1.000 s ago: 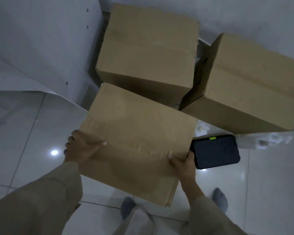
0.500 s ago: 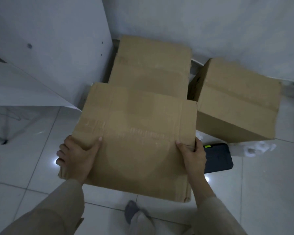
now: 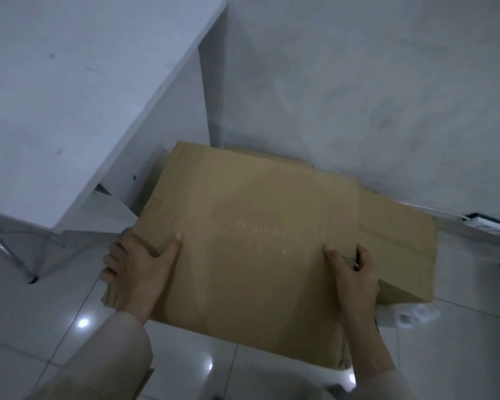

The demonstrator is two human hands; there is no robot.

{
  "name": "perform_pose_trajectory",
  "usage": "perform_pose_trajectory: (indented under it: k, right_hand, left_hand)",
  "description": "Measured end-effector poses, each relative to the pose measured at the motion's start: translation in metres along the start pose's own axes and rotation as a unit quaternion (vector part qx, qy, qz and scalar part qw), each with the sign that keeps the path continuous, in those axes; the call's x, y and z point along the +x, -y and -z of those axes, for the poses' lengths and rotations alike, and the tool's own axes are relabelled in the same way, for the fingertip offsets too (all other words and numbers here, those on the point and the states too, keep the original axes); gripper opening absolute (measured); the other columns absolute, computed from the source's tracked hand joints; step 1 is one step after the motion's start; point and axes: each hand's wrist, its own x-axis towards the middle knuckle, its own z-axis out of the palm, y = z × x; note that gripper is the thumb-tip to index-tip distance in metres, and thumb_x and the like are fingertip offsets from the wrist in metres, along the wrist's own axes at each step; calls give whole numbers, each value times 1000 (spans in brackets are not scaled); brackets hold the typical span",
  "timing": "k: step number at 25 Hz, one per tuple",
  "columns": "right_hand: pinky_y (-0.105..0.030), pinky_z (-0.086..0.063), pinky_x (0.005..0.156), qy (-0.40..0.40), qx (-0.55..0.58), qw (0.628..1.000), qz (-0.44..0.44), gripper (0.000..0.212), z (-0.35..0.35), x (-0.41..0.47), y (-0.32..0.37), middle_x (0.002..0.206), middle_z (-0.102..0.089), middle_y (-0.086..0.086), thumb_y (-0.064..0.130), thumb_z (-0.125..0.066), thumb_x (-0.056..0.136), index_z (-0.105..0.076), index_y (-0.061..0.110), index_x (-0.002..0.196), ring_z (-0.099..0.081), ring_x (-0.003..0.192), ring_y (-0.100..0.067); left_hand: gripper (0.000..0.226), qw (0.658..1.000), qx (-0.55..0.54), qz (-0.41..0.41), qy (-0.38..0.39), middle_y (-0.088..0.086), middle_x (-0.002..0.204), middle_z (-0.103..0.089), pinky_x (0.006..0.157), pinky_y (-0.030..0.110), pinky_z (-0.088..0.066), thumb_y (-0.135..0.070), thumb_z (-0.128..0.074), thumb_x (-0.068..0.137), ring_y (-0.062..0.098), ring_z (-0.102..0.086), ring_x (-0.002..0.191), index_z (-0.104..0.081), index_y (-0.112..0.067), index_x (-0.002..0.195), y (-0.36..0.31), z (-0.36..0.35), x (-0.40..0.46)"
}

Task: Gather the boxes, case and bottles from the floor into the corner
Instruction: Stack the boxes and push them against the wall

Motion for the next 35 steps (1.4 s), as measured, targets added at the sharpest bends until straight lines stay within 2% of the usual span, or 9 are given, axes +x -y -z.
perform_pose_trajectory:
  k: [3,9,12,14,18,24,29,32,35]
  right_hand:
    - [-29,-37,89,-2,9,999,33,59,-4,19,26,131,-54,-5,30,-66,83,-43,13,135,-50,118,-24]
    - [-9,-26,89,133,-99,980,109,74,-46,111,38,146,-34,-15,9,-65,82,-23,3,143,-37,129,-20]
    - [-27,-22,109,147,-195,962,125,93,-61,141,32,158,-10,-7,36,-64,83,-3,9,148,-17,144,-21]
    - [-39,-33,105,126,-237,955,127,92,-69,160,33,158,-9,-6,48,-58,84,-2,17,149,-24,142,-25]
    - [-43,-42,96,114,-272,942,160,78,-88,198,49,156,-14,-12,52,-50,86,-6,33,148,-39,133,-35]
    - [-42,-45,92,113,-285,932,192,70,-117,261,78,155,-14,-6,53,-48,87,-14,37,146,-47,124,-33]
    - [-47,-41,100,92,-313,926,189,62,-134,280,83,157,-10,-6,51,-46,88,-25,34,144,-28,138,-30]
    - [-51,-37,103,62,-357,899,245,55,-137,278,83,156,-19,-6,53,-41,88,-39,30,138,-18,143,-28]
    - [-51,-42,94,15,-397,863,311,50,-141,273,81,139,-46,-12,50,-35,83,-54,24,120,-39,131,-33]
  left_hand:
    - [89,999,-42,-33,9,16,141,-30,110,52,-19,-57,-63,72,33,-23,133,-19,-16,138,-24,3,12]
    - [124,979,-23,-142,147,9,154,-13,115,44,-19,-62,-69,48,27,-14,142,-1,-30,147,-47,-41,77]
    - [120,977,79,-143,134,9,155,-7,116,43,-12,-71,-57,46,27,-7,144,-1,-34,146,-62,-56,99]
    - [120,976,123,-148,103,11,155,-6,116,44,-10,-79,-49,46,28,-6,144,0,-35,146,-78,-66,108]
    - [123,973,161,-163,43,17,154,-11,113,46,-15,-89,-28,40,32,-13,142,-1,-34,146,-108,-86,134]
    - [113,970,160,-182,-27,18,154,-16,111,47,-20,-87,-26,49,35,-21,139,-12,-31,146,-149,-115,175]
    - [110,947,199,-250,-39,3,157,-20,110,49,-21,-91,-7,57,31,-18,142,-22,-26,145,-165,-123,193]
    - [94,941,187,-277,-49,-5,152,-32,111,47,-17,-79,-23,67,22,-19,143,-32,-23,142,-165,-124,197]
    - [65,927,139,-333,-97,-7,135,-55,107,41,-23,-60,-34,77,17,-37,135,-56,-24,126,-159,-125,196]
